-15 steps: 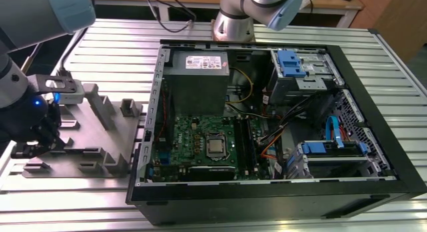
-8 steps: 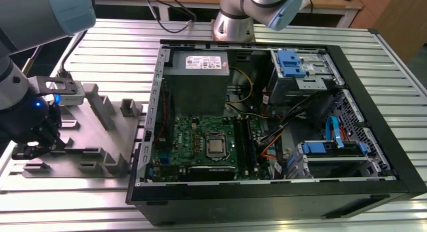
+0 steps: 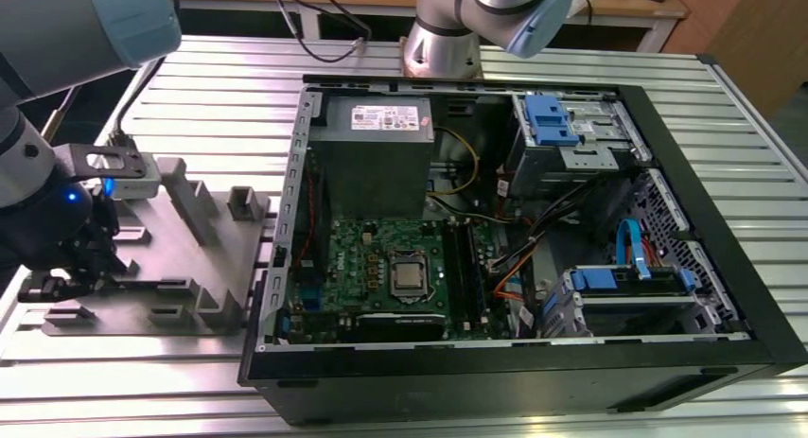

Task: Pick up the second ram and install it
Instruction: 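Pick up the second ram and move it above second insertion slot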

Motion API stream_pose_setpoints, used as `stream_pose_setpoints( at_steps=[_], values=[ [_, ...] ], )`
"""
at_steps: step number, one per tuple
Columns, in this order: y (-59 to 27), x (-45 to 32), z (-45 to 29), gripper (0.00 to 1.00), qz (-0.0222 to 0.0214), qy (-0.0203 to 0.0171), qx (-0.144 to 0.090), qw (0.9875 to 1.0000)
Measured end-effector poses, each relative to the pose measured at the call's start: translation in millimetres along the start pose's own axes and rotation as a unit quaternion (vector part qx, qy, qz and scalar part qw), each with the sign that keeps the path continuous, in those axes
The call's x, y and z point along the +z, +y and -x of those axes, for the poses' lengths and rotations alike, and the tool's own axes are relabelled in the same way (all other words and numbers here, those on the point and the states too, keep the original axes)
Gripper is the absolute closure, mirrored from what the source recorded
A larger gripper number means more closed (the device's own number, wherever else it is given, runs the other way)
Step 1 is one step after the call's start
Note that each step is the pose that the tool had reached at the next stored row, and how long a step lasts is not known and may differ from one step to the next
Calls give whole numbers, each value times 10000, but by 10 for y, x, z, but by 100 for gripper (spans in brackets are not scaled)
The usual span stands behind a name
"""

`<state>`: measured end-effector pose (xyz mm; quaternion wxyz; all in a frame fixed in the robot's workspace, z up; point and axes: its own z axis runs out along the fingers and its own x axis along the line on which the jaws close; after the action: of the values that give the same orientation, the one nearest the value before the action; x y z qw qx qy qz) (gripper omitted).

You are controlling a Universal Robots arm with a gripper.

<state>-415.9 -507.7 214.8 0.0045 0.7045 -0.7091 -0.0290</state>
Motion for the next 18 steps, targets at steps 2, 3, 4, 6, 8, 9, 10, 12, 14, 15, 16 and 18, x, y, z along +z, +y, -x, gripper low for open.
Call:
stream_pose_setpoints(
  at_steps=[2, 3, 4, 6, 8, 9, 10, 12, 14, 15, 16, 18],
  values=[
    [0, 0, 0, 73, 0, -1, 0, 10000],
    [0, 0, 0, 73, 0, -1, 0, 10000],
    [0, 0, 0, 73, 0, -1, 0, 10000],
    [0, 6, 0, 73, -1, -1, -5, 10000],
    [7, 19, 1, 73, 1, 0, -15, 10000],
    [11, 29, 3, 73, 0, -1, -20, 10000],
    [16, 40, 4, 73, 0, 0, -24, 10000],
    [28, 65, 6, 73, 0, 0, -36, 10000],
    [35, 91, 11, 73, -1, -1, -46, 10000],
    [37, 102, 12, 73, 0, 0, -52, 10000],
    [39, 116, 13, 73, 0, 0, -58, 10000],
    [39, 137, 17, 73, 0, -3, -66, 10000]
  ],
)
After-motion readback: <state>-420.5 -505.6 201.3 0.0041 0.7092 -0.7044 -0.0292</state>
